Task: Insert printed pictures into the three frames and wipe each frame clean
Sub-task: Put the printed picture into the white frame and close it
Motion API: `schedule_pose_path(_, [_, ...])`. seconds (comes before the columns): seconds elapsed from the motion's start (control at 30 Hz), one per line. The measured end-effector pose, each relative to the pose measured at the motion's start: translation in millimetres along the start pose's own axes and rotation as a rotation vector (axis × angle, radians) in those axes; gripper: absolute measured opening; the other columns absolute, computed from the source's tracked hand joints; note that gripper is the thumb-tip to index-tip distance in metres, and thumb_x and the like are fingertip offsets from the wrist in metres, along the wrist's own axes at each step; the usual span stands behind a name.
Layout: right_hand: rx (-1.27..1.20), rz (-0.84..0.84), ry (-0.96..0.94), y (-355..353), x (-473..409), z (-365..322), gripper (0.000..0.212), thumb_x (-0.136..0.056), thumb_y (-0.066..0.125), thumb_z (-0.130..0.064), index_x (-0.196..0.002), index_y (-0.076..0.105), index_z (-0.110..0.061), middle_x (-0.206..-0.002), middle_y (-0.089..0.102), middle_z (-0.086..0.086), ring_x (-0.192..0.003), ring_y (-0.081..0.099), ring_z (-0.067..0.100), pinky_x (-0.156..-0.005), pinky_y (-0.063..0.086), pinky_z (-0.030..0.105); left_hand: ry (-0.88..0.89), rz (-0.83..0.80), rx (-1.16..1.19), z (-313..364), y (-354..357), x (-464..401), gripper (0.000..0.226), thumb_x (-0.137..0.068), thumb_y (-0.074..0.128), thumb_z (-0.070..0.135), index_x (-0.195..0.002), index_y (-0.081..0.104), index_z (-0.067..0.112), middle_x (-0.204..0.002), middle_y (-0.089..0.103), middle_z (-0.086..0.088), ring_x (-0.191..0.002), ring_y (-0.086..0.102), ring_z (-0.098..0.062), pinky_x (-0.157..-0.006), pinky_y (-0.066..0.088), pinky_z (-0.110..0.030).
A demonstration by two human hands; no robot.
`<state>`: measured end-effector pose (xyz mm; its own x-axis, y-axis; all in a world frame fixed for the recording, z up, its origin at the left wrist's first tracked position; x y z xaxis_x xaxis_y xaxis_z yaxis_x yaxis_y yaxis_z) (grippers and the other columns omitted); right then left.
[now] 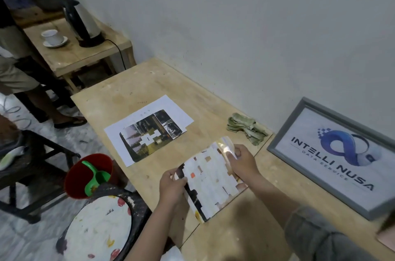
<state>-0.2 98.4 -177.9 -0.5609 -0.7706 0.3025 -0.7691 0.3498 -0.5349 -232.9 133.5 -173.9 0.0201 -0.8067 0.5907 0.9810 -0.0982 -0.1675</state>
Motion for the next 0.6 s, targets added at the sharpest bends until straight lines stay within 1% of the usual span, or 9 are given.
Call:
schedule_pose_path(0.1, [-0.107,0.069,0.048,-23,22,5,0.013,-0.093,0.054,-0.027,-0.106,0.054,-0.027,-0.094,0.062,-0.009,-0.08,0.06,0.008,-0.077,0.052,0.033,-0.019,-0.041,0.062,5,9,2,0.03,-0.087,0.058,0.001,-0.113,0.05,0.016,-0.11,0.062,-0.022,-0.085,0.064,-0.03,-0.076,0.057,-0.044])
schedule_pose_path(0.17, [-0.166,0.135,0.071,-43,43,14,0.015,-0.095,0.053,-0.02,-0.108,0.05,-0.027,-0.092,0.058,-0.012,-0.077,0.055,-0.002,-0.07,0.046,0.025,-0.023,-0.084,0.091,7,25,12,0.034,-0.088,0.053,-0.003,-0.115,0.044,0.016,-0.095,0.061,-0.024,-0.064,0.057,-0.028,-0.059,0.052,-0.039])
schedule_pose_path(0.23, [-0.196,0.231,0.105,-62,68,29,0.022,-0.095,0.053,-0.015,-0.115,0.05,-0.023,-0.097,0.056,-0.01,-0.079,0.056,0.002,-0.072,0.044,0.021,-0.014,-0.149,0.069,4,46,23,0.039,-0.087,0.05,-0.004,-0.118,0.04,0.017,-0.093,0.057,-0.023,-0.057,0.049,-0.025,-0.052,0.044,-0.032])
schedule_pose_path(0.33, [-0.165,0.384,0.165,-88,109,59,0.033,-0.091,0.055,-0.011,-0.124,0.05,-0.014,-0.105,0.06,0.001,-0.092,0.058,0.017,-0.081,0.043,0.025,0.028,-0.291,-0.036,-6,79,45,0.05,-0.084,0.051,0.003,-0.128,0.037,0.022,-0.109,0.057,-0.021,-0.064,0.054,-0.024,-0.055,0.044,-0.03])
schedule_pose_path(0.4, [-0.135,0.471,0.218,-102,141,84,0.038,-0.089,0.055,-0.01,-0.126,0.05,-0.014,-0.107,0.06,0.002,-0.096,0.057,0.021,-0.084,0.044,0.028,0.076,-0.377,-0.139,-13,97,65,0.052,-0.086,0.051,0.004,-0.134,0.035,0.021,-0.111,0.055,-0.01,-0.07,0.059,-0.023,-0.059,0.051,-0.035])
schedule_pose_path(0.47, [-0.087,0.529,0.273,-111,169,101,0.039,-0.088,0.054,-0.012,-0.127,0.051,-0.015,-0.111,0.058,0.001,-0.102,0.055,0.022,-0.089,0.045,0.033,0.158,-0.442,-0.244,-21,111,82,0.051,-0.089,0.051,0.007,-0.136,0.036,0.019,-0.117,0.051,-0.003,-0.079,0.061,-0.019,-0.073,0.056,-0.04])
schedule_pose_path(0.5, [-0.071,0.576,0.294,-115,187,112,0.036,-0.088,0.054,-0.014,-0.125,0.052,-0.014,-0.112,0.058,0.0,-0.102,0.055,0.021,-0.089,0.046,0.034,0.208,-0.492,-0.324,-26,120,94,0.051,-0.089,0.053,0.01,-0.137,0.037,0.018,-0.123,0.049,-0.002,-0.091,0.06,-0.018,-0.082,0.055,-0.041])
schedule_pose_path(0.57, [-0.055,0.648,0.319,-121,218,129,0.026,-0.091,0.054,-0.015,-0.117,0.056,-0.012,-0.108,0.059,0.001,-0.1,0.056,0.022,-0.086,0.046,0.033,0.336,-0.614,-0.471,-39,137,113,0.045,-0.087,0.055,0.014,-0.13,0.045,0.018,-0.126,0.05,0.0,-0.11,0.054,-0.02,-0.096,0.048,-0.042])
schedule_pose_path(0.6, [-0.049,0.679,0.331,-122,232,138,0.026,-0.091,0.055,-0.016,-0.117,0.057,-0.011,-0.108,0.06,0.004,-0.101,0.057,0.025,-0.086,0.046,0.034,0.418,-0.686,-0.51,-41,144,125,0.031,-0.086,0.056,0.012,-0.115,0.054,0.021,-0.115,0.054,0.002,-0.106,0.053,-0.019,-0.095,0.048,-0.042])
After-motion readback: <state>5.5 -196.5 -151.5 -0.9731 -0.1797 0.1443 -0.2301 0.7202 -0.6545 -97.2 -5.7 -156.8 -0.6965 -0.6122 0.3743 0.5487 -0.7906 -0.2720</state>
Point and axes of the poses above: each hand's wrist, its own x-axis away from the middle knuckle, its own y-axis out of the palm, z = x × y, the point moved 4 cm from there along -x, towards the middle knuckle
